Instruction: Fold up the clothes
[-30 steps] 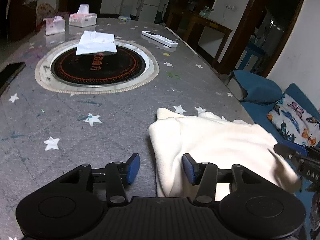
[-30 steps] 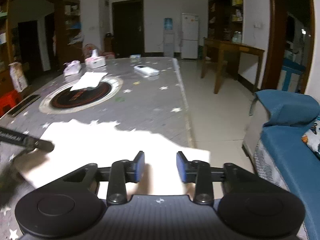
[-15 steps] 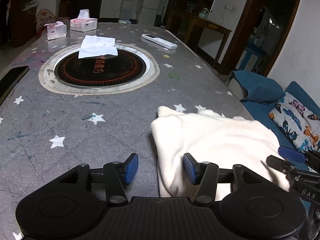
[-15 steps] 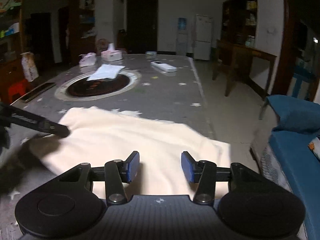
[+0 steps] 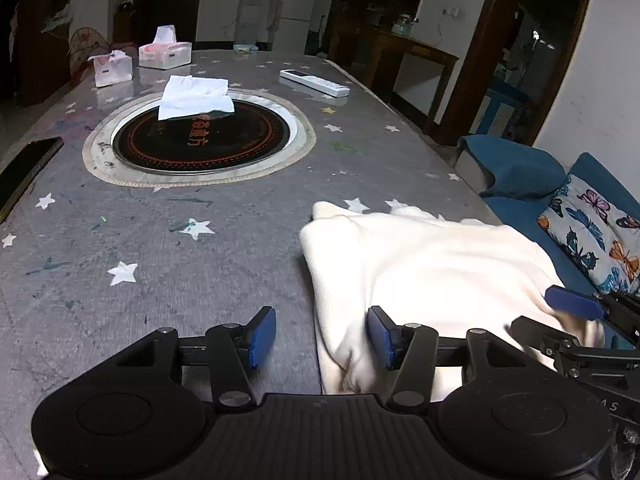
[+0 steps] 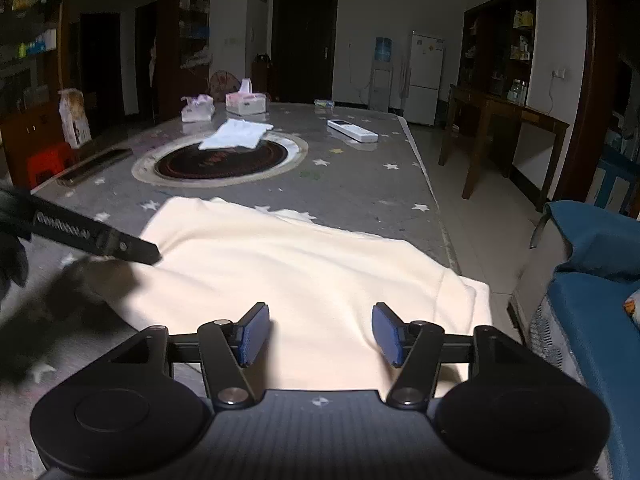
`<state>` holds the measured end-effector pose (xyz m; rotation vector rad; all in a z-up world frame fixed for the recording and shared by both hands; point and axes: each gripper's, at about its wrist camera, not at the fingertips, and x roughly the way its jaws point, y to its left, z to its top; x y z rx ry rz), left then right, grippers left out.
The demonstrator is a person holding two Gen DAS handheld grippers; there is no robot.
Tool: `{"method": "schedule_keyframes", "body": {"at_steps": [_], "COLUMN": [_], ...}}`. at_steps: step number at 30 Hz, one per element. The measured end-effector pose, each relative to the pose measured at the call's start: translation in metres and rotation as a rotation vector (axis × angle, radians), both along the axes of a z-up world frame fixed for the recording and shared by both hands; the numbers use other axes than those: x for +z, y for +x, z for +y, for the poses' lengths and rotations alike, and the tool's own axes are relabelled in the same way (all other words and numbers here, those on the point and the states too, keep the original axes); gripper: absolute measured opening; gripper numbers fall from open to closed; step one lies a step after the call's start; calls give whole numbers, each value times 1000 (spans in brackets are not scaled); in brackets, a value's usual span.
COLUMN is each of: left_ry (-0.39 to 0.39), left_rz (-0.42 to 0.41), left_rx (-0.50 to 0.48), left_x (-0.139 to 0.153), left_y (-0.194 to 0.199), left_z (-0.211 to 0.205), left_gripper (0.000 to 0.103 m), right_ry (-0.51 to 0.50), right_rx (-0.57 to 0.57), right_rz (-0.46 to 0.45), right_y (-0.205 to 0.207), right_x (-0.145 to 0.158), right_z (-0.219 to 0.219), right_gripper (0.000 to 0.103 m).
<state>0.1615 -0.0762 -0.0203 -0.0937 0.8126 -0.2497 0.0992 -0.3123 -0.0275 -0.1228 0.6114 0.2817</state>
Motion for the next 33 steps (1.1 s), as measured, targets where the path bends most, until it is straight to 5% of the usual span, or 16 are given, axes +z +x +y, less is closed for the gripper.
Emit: {"method": "schedule_keyframes", "body": {"at_steps": [18,33], "left_ry": [38,49], "left_rz": [-30,-87], "left_rx": [0,-12], "left_x": [0,10], "left_y": [-25,-72], "left_z": [4,16], "left_gripper": [63,84], "right_ry": [-5,34], "right_rx": [42,17], "right_rz": [22,15], "right_y": [-25,-56], "right_x": [-4,2], "right_z": [14,19], "right_gripper": [62,93]}}
